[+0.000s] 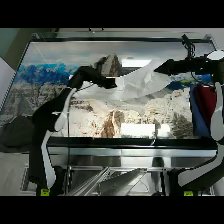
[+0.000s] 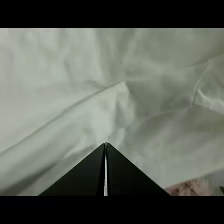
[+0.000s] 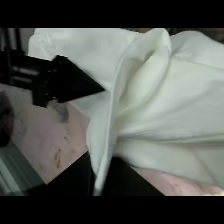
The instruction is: Fold the shirts.
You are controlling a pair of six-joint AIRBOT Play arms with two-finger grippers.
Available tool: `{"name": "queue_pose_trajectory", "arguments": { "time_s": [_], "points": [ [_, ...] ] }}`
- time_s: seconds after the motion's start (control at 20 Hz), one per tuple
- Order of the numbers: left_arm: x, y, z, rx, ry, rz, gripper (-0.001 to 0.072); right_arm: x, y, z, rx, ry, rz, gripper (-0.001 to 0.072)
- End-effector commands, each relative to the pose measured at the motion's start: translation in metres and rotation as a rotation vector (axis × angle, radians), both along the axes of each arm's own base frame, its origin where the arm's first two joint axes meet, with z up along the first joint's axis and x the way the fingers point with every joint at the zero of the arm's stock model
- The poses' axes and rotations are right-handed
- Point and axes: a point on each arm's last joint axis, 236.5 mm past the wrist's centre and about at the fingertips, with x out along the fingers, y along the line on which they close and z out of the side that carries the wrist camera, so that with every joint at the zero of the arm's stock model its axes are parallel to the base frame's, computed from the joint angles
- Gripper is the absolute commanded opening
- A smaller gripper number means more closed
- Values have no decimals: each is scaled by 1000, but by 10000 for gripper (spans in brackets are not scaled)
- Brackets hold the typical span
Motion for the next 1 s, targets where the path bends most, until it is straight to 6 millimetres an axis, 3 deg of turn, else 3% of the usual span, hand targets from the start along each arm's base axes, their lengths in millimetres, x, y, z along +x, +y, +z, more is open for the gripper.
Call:
{"name": "queue_pose_trajectory", "arguments": {
  "time_s": [0.0, 0.2, 0.3, 0.35, 0.45, 0.6, 0.65, 0.75, 0.85, 0.95],
  "points": [
    [-23, -56, -24, -10, 44, -31, 12, -14, 4, 31, -8, -54, 24, 26],
    [-21, -57, -23, -22, 52, -3, 12, -16, 3, 40, -12, -73, 23, 27],
    [-15, -53, -6, -34, 28, 5, 13, -15, 3, 40, -12, -74, 20, 27],
    [-11, -48, 12, -45, 9, 7, 12, -15, 3, 40, -12, -76, 17, 26],
    [-3, -24, 73, -74, -51, 2, 12, -14, 3, 40, -12, -77, 14, 26],
    [1, 56, 194, -92, -219, -6, 12, -14, 11, 39, -10, -78, 24, 27],
    [1, 88, 231, -93, -270, 25, 12, -11, 21, 39, -8, -89, 25, 27],
    [-1, 152, 300, -89, -390, 121, 12, 2, 62, 44, 20, -141, 16, 27],
    [-9, 210, 355, -75, -503, 229, 12, 12, 130, 46, 74, -192, 14, 27],
    [-22, 253, 388, -50, -571, 310, 12, 16, 209, 31, 109, -224, 0, 27]
  ]
}}
